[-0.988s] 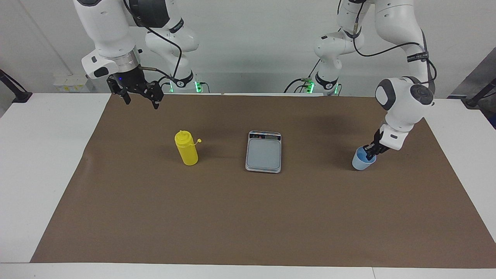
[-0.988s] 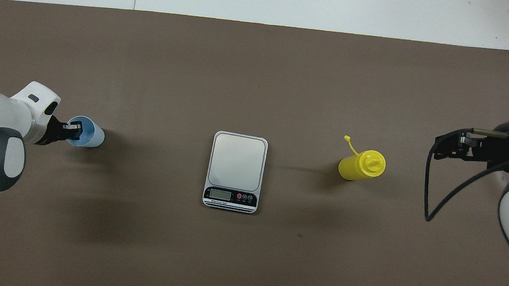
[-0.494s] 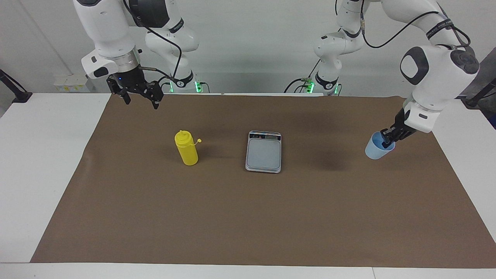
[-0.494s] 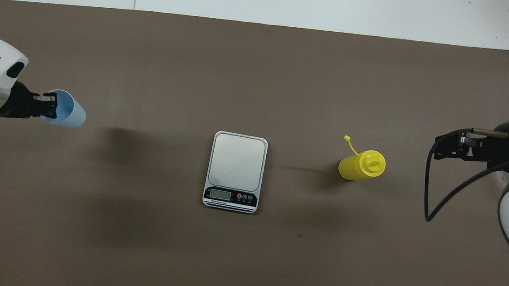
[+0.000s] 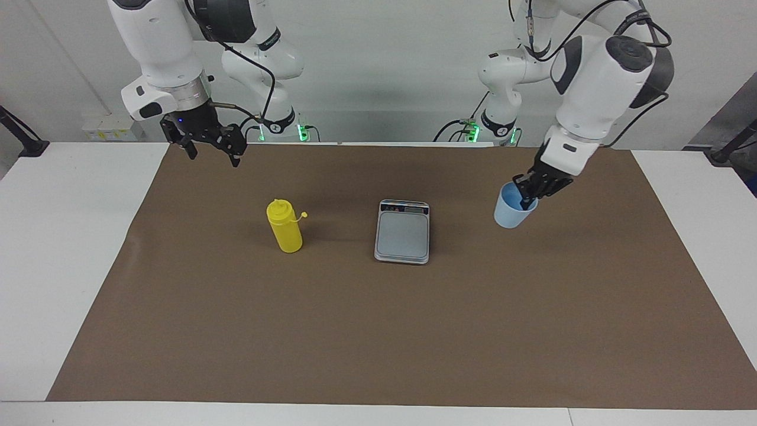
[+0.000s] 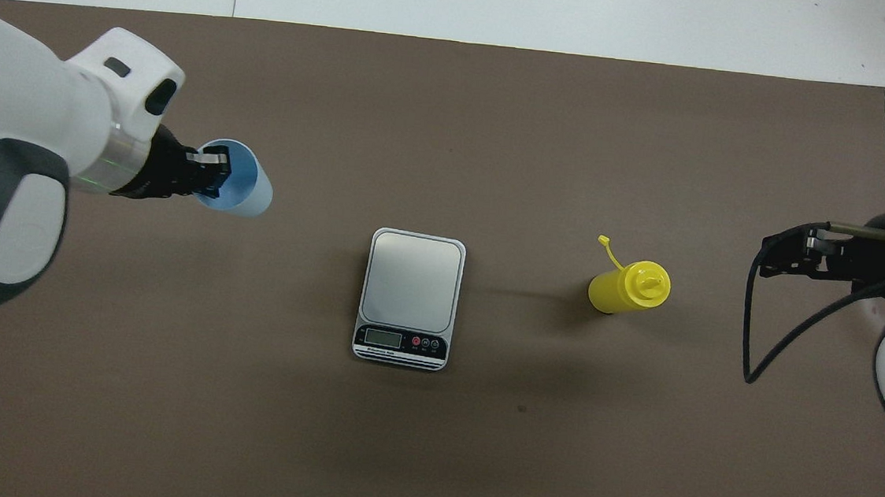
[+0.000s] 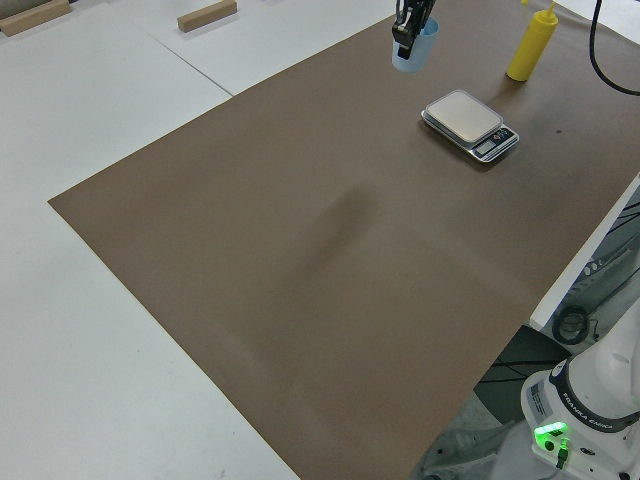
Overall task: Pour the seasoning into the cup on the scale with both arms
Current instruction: 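Lift the blue cup with the left gripper and carry it over the scale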
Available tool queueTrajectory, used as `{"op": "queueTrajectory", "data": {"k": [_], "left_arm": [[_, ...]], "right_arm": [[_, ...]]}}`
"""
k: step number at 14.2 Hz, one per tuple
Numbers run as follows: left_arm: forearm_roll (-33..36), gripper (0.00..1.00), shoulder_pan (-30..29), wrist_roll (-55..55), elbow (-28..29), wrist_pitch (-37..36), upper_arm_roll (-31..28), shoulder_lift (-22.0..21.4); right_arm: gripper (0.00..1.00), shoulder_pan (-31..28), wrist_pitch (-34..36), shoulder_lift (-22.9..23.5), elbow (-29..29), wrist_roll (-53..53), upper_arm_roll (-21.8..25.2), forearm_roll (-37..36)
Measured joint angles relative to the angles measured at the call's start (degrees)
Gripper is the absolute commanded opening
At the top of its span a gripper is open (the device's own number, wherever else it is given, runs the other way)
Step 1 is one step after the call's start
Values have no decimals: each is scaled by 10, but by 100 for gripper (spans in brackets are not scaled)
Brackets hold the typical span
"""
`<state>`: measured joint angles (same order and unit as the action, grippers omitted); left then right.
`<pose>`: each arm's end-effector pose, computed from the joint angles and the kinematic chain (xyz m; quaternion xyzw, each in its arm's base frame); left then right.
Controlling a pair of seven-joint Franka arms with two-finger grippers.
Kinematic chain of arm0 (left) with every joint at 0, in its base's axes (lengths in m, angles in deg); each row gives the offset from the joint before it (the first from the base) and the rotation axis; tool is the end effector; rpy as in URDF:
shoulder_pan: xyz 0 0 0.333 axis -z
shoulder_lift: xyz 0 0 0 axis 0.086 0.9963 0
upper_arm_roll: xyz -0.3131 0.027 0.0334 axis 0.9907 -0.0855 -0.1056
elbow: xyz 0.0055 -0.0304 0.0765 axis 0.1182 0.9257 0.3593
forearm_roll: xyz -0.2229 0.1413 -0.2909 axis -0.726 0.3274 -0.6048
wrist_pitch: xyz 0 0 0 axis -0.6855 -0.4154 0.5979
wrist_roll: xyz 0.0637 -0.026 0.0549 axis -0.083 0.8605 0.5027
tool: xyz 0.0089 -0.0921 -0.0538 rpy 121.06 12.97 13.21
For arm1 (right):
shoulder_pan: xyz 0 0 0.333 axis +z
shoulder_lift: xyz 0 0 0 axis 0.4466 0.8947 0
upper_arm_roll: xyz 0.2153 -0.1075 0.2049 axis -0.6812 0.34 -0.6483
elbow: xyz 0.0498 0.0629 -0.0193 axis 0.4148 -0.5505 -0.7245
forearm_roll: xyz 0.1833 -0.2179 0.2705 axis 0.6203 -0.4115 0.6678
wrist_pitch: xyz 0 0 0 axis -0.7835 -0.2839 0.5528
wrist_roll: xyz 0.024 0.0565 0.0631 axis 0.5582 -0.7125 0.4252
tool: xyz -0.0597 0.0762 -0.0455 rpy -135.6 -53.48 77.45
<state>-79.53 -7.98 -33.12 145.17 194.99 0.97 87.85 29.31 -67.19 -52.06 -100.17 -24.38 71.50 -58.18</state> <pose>0.5602 -0.1935 0.5464 0.9939 0.0887 0.0231 0.0614 0.5384 0.0266 0.6095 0.9951 -0.0931 -0.0171 0.0283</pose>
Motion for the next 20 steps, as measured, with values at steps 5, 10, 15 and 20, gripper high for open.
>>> {"op": "queueTrajectory", "data": {"k": [5, 10, 15, 20], "left_arm": [[28, 0, 95, 104, 41, 82, 1, 27], [53, 0, 144, 150, 59, 136, 1, 53], [107, 0, 184, 215, 63, 165, 1, 99], [114, 0, 190, 219, 82, 196, 0, 115]], "right_arm": [[100, 0, 2, 0, 0, 0, 0, 0], [100, 0, 4, 0, 0, 0, 0, 0], [100, 0, 4, 0, 0, 0, 0, 0], [100, 0, 4, 0, -1, 0, 0, 0]]}}
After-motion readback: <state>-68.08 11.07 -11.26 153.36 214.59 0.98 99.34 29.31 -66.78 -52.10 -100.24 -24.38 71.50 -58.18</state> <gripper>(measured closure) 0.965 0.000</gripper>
